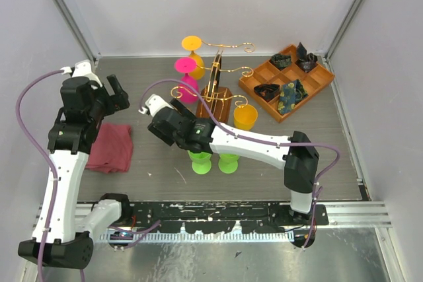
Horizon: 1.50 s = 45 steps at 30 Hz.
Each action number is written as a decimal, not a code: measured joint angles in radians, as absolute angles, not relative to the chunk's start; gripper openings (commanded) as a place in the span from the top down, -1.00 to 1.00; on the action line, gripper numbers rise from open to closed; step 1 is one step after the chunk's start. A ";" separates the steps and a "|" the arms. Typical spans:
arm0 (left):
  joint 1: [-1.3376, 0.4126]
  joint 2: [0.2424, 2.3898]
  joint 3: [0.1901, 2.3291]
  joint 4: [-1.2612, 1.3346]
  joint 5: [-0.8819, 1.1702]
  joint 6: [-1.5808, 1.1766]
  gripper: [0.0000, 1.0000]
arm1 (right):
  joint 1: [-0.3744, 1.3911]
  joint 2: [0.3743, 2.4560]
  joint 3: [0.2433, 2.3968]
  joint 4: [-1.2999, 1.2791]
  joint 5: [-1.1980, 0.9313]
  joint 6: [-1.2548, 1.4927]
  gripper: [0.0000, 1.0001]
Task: Place the wine glass upside down on the wine glass rack
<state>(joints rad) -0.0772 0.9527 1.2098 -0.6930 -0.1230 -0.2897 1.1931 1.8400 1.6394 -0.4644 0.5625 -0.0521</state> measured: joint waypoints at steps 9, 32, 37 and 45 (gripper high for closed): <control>-0.077 0.919 1.209 -0.701 -0.156 -0.293 -0.97 | 1.189 1.871 1.623 -0.438 0.533 -0.053 -0.47; -0.077 0.911 1.208 -0.702 -0.158 -0.312 -0.97 | 1.187 1.917 1.595 -0.430 0.511 -0.012 0.99; -0.077 0.910 1.208 -0.703 -0.151 -0.371 -0.96 | 1.191 1.870 1.576 -0.440 0.509 0.005 0.98; -0.077 0.913 1.216 -0.746 -0.146 -0.596 -0.96 | 1.243 1.561 1.456 -0.337 0.471 0.014 0.98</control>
<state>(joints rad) -0.0772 0.9131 1.2160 -0.7460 -0.1463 -0.5961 1.2430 1.5608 1.4555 -0.3367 0.4709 0.0139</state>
